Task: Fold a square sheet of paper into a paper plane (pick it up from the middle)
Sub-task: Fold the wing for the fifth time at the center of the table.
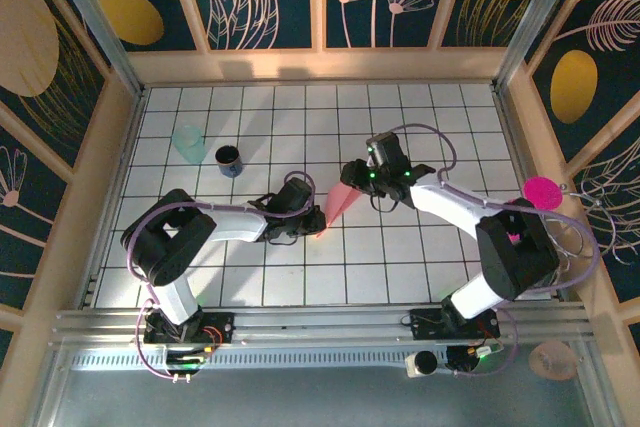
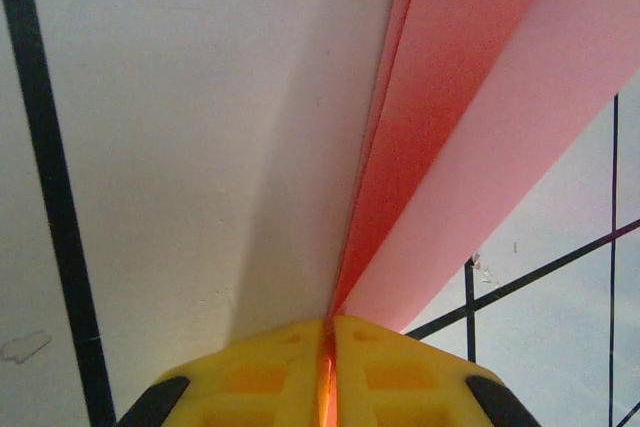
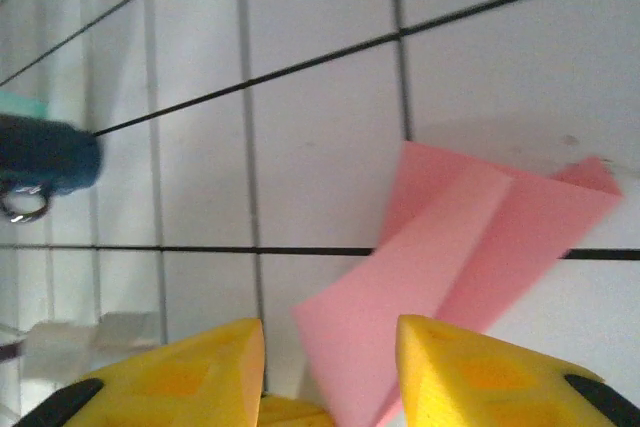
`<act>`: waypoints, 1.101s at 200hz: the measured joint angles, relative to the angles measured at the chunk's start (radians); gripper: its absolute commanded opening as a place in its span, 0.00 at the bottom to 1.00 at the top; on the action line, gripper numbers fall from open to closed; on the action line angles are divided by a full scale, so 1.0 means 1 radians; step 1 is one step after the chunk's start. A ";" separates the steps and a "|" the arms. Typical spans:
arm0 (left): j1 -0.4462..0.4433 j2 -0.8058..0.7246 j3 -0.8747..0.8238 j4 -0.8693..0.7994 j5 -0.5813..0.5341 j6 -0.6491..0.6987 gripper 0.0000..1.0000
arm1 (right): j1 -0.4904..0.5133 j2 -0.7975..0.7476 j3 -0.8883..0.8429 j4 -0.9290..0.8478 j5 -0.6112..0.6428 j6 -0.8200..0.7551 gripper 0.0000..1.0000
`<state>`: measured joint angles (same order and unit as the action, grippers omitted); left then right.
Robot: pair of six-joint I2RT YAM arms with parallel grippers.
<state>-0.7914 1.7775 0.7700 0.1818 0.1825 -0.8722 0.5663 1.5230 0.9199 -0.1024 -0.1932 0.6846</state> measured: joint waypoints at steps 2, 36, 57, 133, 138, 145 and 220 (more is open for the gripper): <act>0.000 0.000 0.000 0.000 0.000 0.000 0.12 | 0.004 0.000 0.000 0.004 -0.004 -0.003 0.33; 0.000 0.001 0.003 -0.003 0.000 0.005 0.12 | 0.061 0.035 0.000 0.051 -0.049 -0.002 0.20; 0.000 0.001 0.003 -0.003 0.000 0.005 0.12 | 0.071 0.091 0.001 0.074 -0.075 0.001 0.15; 0.000 0.003 0.003 -0.002 0.000 0.005 0.11 | 0.068 0.222 0.027 0.080 -0.089 0.002 0.11; 0.000 0.003 0.003 -0.001 0.000 0.005 0.11 | 0.067 0.223 0.027 0.080 -0.087 0.002 0.11; 0.000 0.003 0.003 -0.001 0.000 0.005 0.11 | 0.063 0.223 0.027 0.081 -0.085 0.002 0.11; 0.000 0.008 0.003 0.014 0.000 0.005 0.10 | 0.029 0.234 0.001 0.099 -0.070 0.002 0.09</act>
<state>-0.7914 1.7859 0.7734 0.1955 0.1825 -0.8673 0.5957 1.7573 0.9207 -0.0032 -0.2630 0.6861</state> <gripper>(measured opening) 0.102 0.092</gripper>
